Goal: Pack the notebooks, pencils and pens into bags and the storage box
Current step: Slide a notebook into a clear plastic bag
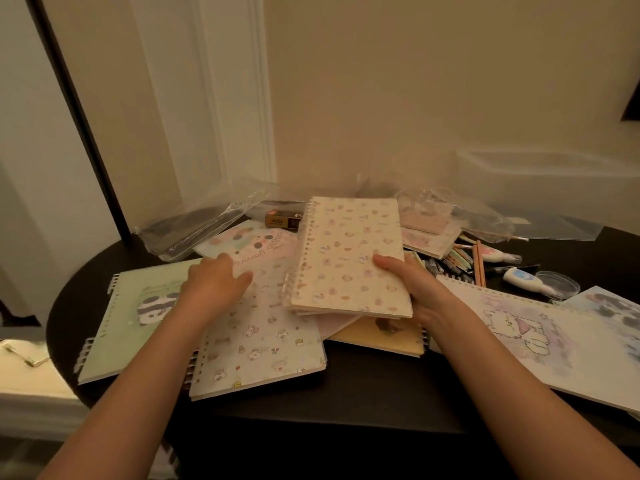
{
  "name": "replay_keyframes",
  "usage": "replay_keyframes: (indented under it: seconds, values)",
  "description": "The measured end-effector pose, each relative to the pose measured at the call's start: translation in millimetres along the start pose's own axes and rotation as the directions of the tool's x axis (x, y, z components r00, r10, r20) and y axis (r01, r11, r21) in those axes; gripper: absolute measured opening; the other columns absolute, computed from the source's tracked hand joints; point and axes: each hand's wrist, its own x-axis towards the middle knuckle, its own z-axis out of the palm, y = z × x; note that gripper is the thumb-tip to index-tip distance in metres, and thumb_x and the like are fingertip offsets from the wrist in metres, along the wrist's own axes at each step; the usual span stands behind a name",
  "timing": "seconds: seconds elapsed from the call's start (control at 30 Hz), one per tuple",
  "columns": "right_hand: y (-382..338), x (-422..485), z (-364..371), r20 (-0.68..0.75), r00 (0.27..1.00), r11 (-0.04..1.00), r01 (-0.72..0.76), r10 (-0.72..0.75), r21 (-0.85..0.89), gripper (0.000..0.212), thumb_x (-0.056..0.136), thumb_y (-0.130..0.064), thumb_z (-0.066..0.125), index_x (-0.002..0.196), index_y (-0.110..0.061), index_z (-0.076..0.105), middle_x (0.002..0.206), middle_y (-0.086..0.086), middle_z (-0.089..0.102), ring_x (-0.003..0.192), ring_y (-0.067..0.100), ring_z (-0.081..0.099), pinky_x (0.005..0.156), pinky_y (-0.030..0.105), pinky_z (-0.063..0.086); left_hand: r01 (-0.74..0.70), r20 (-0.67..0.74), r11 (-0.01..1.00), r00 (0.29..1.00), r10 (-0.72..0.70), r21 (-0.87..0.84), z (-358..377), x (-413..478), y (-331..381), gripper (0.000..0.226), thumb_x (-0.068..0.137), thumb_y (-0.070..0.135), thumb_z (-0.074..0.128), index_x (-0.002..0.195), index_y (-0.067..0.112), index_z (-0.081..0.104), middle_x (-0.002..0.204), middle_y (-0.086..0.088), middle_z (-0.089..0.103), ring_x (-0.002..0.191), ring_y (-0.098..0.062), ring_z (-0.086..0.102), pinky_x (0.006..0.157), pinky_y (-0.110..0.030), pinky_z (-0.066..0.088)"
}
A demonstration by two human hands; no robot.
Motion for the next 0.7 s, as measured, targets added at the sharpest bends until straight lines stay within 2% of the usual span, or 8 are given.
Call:
replay_keyframes:
  seconds: [0.07,0.17,0.27,0.43,0.5,0.57,0.63,0.7]
  values:
    - [0.4,0.4,-2.1,-0.005,1.000,1.000,0.012,-0.012,0.000,0.012,0.092,-0.008,0.056,0.101,-0.015,0.055,0.095,0.009,0.069,0.078,0.021,0.069,0.054,0.032,0.058,0.081,0.058,0.989,0.994,-0.089,0.123,4.9,1.6,-12.4,0.080,0.080,0.063,0.055,0.133,0.005,0.039,0.129,-0.014,0.047,0.117,-0.031,0.047,0.092,-0.040,0.045]
    - [1.7,2.0,-3.2,0.008,1.000,1.000,0.019,-0.019,-0.006,0.017,0.092,-0.008,0.056,0.107,-0.015,0.055,0.099,0.010,0.069,0.082,0.022,0.069,0.056,0.032,0.059,0.141,0.083,0.984,0.985,-0.151,0.109,3.0,3.0,-15.5,0.105,0.066,0.075,0.060,0.134,0.000,0.033,0.130,-0.016,0.046,0.116,-0.030,0.048,0.087,-0.037,0.047]
    - [3.3,3.0,-5.0,0.016,1.000,1.000,0.017,-0.017,0.000,0.020,0.092,-0.009,0.056,0.111,-0.014,0.055,0.103,0.011,0.069,0.084,0.023,0.069,0.057,0.032,0.058,0.185,0.096,0.980,0.977,-0.192,0.069,-2.6,3.3,-10.9,0.113,0.066,0.068,0.067,0.140,-0.004,0.021,0.135,-0.018,0.044,0.118,-0.030,0.049,0.081,-0.033,0.045]
    - [4.3,4.8,-7.8,0.018,1.000,1.000,0.017,-0.017,-0.014,0.018,0.092,-0.009,0.056,0.109,-0.015,0.056,0.104,0.011,0.068,0.085,0.022,0.069,0.058,0.032,0.059,0.284,0.168,0.955,0.949,-0.267,-0.083,-4.4,5.1,-10.9,0.124,0.066,0.059,0.074,0.144,-0.006,0.002,0.140,-0.019,0.041,0.123,-0.032,0.045,0.091,-0.035,0.043]
    - [4.4,6.4,-8.3,0.016,1.000,1.000,0.018,-0.017,-0.017,0.017,0.092,-0.009,0.056,0.108,-0.016,0.056,0.106,0.012,0.068,0.088,0.024,0.068,0.062,0.034,0.060,0.302,0.179,0.933,0.947,-0.268,-0.196,-3.5,7.2,-13.2,0.119,0.063,0.055,0.078,0.143,-0.004,0.012,0.137,-0.017,0.043,0.122,-0.032,0.046,0.091,-0.037,0.043]
    - [4.4,7.4,-9.6,0.011,1.000,1.000,0.014,-0.014,-0.014,0.019,0.092,-0.009,0.056,0.110,-0.016,0.055,0.109,0.012,0.068,0.091,0.025,0.068,0.064,0.035,0.060,0.256,0.109,0.892,0.967,-0.231,-0.372,-1.6,9.9,-14.8,0.096,0.061,0.046,0.083,0.132,0.000,0.037,0.126,-0.014,0.053,0.111,-0.029,0.053,0.089,-0.039,0.047]
    - [3.8,7.6,-10.5,0.004,1.000,1.000,0.006,-0.006,-0.011,0.019,0.091,-0.010,0.057,0.109,-0.016,0.055,0.108,0.012,0.068,0.090,0.025,0.068,0.063,0.035,0.060,0.196,0.067,0.754,0.978,-0.198,-0.627,-3.8,9.7,-13.3,0.067,0.072,0.027,0.080,0.123,0.005,0.044,0.115,-0.012,0.059,0.096,-0.026,0.060,0.080,-0.039,0.051]
    - [3.5,7.3,-11.7,0.004,1.000,1.000,-0.003,0.003,-0.011,0.018,0.091,-0.010,0.057,0.109,-0.016,0.056,0.105,0.011,0.069,0.088,0.024,0.069,0.061,0.034,0.060,0.191,0.137,0.548,0.981,-0.139,-0.814,-11.4,5.4,-9.4,0.053,0.083,0.012,0.069,0.124,0.008,0.035,0.108,-0.012,0.059,0.086,-0.025,0.062,0.068,-0.038,0.053]
